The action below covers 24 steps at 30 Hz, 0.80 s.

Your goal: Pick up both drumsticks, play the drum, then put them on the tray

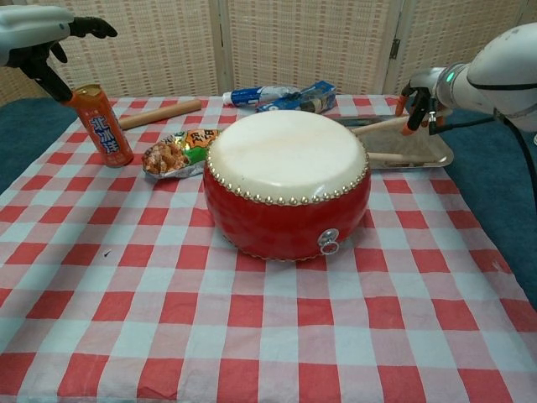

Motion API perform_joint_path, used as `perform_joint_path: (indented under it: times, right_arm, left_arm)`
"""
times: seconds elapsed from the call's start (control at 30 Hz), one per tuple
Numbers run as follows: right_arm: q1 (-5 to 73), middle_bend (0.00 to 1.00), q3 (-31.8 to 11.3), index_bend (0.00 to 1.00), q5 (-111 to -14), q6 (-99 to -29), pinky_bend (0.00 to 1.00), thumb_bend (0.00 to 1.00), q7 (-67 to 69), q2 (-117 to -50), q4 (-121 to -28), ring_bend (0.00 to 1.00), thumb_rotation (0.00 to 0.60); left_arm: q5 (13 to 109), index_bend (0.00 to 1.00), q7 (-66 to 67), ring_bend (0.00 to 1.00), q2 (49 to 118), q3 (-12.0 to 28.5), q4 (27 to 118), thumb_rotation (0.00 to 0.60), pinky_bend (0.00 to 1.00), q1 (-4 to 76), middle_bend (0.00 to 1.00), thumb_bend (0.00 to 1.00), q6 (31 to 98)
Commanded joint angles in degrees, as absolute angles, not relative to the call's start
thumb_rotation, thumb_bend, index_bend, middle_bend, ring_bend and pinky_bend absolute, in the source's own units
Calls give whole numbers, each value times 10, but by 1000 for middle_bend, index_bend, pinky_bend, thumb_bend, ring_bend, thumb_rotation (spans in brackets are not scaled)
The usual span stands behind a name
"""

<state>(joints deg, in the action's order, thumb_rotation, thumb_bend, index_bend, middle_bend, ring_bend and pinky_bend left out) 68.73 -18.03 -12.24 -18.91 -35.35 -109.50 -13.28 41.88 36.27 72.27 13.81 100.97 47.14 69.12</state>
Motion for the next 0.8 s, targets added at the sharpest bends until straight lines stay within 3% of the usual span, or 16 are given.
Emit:
perform_joint_path:
  times: [0.03,0.27,0.37,0.47,0.7,0.8]
  right_arm:
    - [690,323,-199,62,-129,-177,453,107,-357,-1095,-124,260,600]
    - [679,290,-224,5,-156,-164,406,33,-341,-1065,-145,218,600]
    - [668,278,-234,12,-187,-176,399,29,-305,-1028,-194,206,600]
    - [636,277,-235,63,-254,-226,395,29,-260,-965,-307,205,600]
    - [471,277,-218,106,-450,-443,373,50,-164,-747,-738,209,600]
    - [414,276,-202,110,-505,-498,352,53,-140,-681,-844,202,600]
  left_arm:
    - [421,0,362,0,722,138,1009,600,206,470,0,314,692]
    - [426,0,355,0,717,136,1003,600,206,466,0,313,686]
    - [436,0,338,0,716,138,996,600,206,458,0,314,690]
    - [437,0,309,0,711,143,992,600,207,449,0,315,684]
    - [463,0,243,0,688,145,976,600,209,417,0,316,679]
    - [482,0,217,0,679,139,971,600,208,398,0,316,687]
